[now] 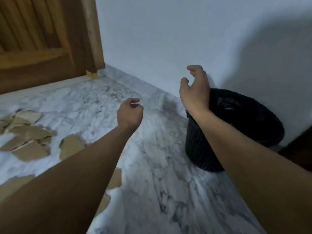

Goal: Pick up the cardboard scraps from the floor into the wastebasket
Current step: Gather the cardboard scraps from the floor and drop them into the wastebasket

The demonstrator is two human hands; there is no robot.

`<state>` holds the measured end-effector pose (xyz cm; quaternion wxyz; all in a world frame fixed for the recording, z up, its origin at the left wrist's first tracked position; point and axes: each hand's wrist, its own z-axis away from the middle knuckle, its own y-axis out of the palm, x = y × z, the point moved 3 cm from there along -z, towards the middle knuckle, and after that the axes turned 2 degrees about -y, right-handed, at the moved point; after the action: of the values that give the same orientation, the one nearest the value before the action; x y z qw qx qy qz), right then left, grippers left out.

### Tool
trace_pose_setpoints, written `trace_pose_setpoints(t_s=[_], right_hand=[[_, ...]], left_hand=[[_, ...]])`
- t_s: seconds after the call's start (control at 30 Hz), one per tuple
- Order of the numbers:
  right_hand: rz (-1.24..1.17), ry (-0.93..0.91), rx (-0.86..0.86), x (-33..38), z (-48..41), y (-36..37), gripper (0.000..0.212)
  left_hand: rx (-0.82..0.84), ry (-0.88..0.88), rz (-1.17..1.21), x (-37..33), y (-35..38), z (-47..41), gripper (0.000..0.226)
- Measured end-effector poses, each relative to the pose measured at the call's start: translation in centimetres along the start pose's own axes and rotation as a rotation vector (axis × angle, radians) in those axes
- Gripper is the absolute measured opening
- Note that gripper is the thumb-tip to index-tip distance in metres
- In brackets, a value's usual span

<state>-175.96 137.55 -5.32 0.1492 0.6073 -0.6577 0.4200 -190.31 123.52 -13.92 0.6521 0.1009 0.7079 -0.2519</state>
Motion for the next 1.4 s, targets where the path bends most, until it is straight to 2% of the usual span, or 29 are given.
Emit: trace_pose_setpoints(t_s=[0.13,0.23,0.37,0.43,0.5,0.6,0.7,0.77,0.87,0.93,1.0,1.07,1.17,1.23,1.3,1.33,1.4], right_hand=[[-0.02,0.006,0.239,0.2,6.2,9.3,0.039],[0.01,0.133,0.58,-1.2,12.9,15.4,0.059],[0.229,0.21,1.078,-3.0,23.2,21.1,0.101],[0.301,0.137,1.205,-3.1,27.0,23.1,0.113],[0.349,0.05,1.224,-2.9,28.9,25.4,0.115],[0.437,-0.06,1.176,-2.3,29.1,28.6,0.109],[0.436,-0.155,1.176,-1.5,28.8,31.7,0.102],[0.417,-0.191,1.191,-0.5,28.5,34.0,0.1],[0.382,-0.289,1.236,1.6,29.5,36.9,0.102],[0.288,-0.318,1.239,3.1,31.2,37.7,0.1],[0.195,-0.3,1.197,4.7,32.8,37.8,0.094],[0.171,-0.28,1.164,5.9,33.6,37.9,0.092],[0.172,-0.219,1.163,7.2,33.5,38.5,0.104],[0.174,-0.12,1.198,7.9,33.0,38.9,0.126],[0.174,0.005,1.234,8.4,33.1,39.1,0.142],[0.186,0.042,1.243,8.8,33.5,39.0,0.143],[0.199,0.061,1.232,9.2,34.3,38.8,0.13]], left_hand=[[-0.232,-0.068,-0.348,9.7,-9.8,2.4,0.037],[-0.385,-0.179,-0.693,16.3,-16.9,7.5,0.061],[-0.341,-0.495,-0.951,23.3,-23.4,14.7,0.108],[-0.304,-0.584,-1.019,25.6,-24.9,16.7,0.118],[-0.311,-0.59,-1.057,27.2,-25.5,17.2,0.117],[-0.37,-0.452,-1.043,27.6,-25.6,15.4,0.112],[-0.519,-0.331,-0.988,27.4,-26.9,13.4,0.109],[-0.595,-0.415,-0.936,27.9,-29.2,12.2,0.107],[-0.471,-0.646,-0.967,29.9,-32.0,10.4,0.103],[-0.418,-0.621,-0.986,30.6,-31.9,9.7,0.092],[-0.527,-0.507,-0.921,30.5,-31.4,9.7,0.084],[-0.646,-0.448,-0.856,30.2,-31.6,9.8,0.086],[-0.643,-0.487,-0.94,30.1,-33.1,9.8,0.101],[-0.628,-0.588,-1.011,30.4,-34.2,9.7,0.106],[-0.589,-0.634,-1.058,30.7,-34.1,10.1,0.102],[-0.582,-0.619,-1.063,30.7,-33.8,10.2,0.094],[-0.605,-0.596,-1.005,30.2,-33.3,10.1,0.079]])
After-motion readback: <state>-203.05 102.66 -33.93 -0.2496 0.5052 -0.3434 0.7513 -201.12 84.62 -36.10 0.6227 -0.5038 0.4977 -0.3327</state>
